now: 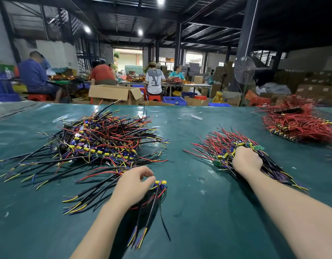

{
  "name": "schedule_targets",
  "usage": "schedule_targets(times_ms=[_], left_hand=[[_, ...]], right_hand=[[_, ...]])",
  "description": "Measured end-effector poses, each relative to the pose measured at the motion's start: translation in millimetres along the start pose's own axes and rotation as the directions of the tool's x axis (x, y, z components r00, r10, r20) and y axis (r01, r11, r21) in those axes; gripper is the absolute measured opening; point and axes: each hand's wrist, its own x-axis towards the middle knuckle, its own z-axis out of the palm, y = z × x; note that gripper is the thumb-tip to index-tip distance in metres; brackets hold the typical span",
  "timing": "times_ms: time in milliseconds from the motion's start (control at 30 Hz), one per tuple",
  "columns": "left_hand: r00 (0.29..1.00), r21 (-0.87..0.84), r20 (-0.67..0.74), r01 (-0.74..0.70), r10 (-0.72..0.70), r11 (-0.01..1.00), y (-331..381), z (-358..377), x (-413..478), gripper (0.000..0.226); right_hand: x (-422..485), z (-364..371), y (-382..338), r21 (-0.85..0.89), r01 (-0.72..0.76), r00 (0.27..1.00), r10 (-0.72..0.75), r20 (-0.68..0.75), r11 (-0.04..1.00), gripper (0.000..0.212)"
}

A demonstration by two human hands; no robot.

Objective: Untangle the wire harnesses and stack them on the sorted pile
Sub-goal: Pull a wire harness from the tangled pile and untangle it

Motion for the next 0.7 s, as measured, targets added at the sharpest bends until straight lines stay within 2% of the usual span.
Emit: schedule_targets(times_ms=[100,133,200,267,333,433,567,633,700], left_hand=[[0.996,0.080,0.072,-0.060,0.054,0.995,4,7,0,0.017],[0.996,0.114,0.071,-0.059,0.051,0.992,5,7,1,0.021],[0.998,0.143,0.059,-0.031,0.023,0.989,7,7,4,0.022],[0.999,0.145,0.035,-0.004,-0.001,0.989,10,9,5,0.024],[1.000,0.167,0.003,0.019,-0.019,0.986,13,10,6,0.024],[0.997,0.143,-0.029,0.079,-0.076,0.987,15,6,6,0.016],[0.987,0.018,-0.070,0.148,-0.146,0.989,11,0,6,0.010],[0.979,-0.105,-0.092,0.173,-0.183,0.979,9,-5,6,0.010],[0.974,-0.269,-0.079,0.183,-0.212,0.945,6,-11,7,0.013]], right_hand=[[2,-5,-18,-0.034,0.073,0.990,-0.076,-0.115,0.997,0.026],[-1,-5,-28,0.010,0.100,0.984,-0.097,-0.153,0.995,0.026],[-16,-2,-50,0.204,0.165,0.977,-0.131,-0.169,0.965,0.027],[-41,2,-72,0.439,0.213,0.976,-0.175,-0.127,0.873,0.027],[-70,10,-90,0.573,0.241,0.968,-0.236,-0.084,0.784,0.025],[-106,22,-110,0.673,0.269,0.925,-0.380,0.020,0.690,0.020],[-120,27,-113,0.720,0.344,0.790,-0.600,0.125,0.603,0.018],[-123,24,-112,0.862,0.200,0.776,-0.612,0.150,0.465,0.014],[-123,21,-112,0.970,-0.063,0.753,-0.627,0.200,0.234,0.008]])
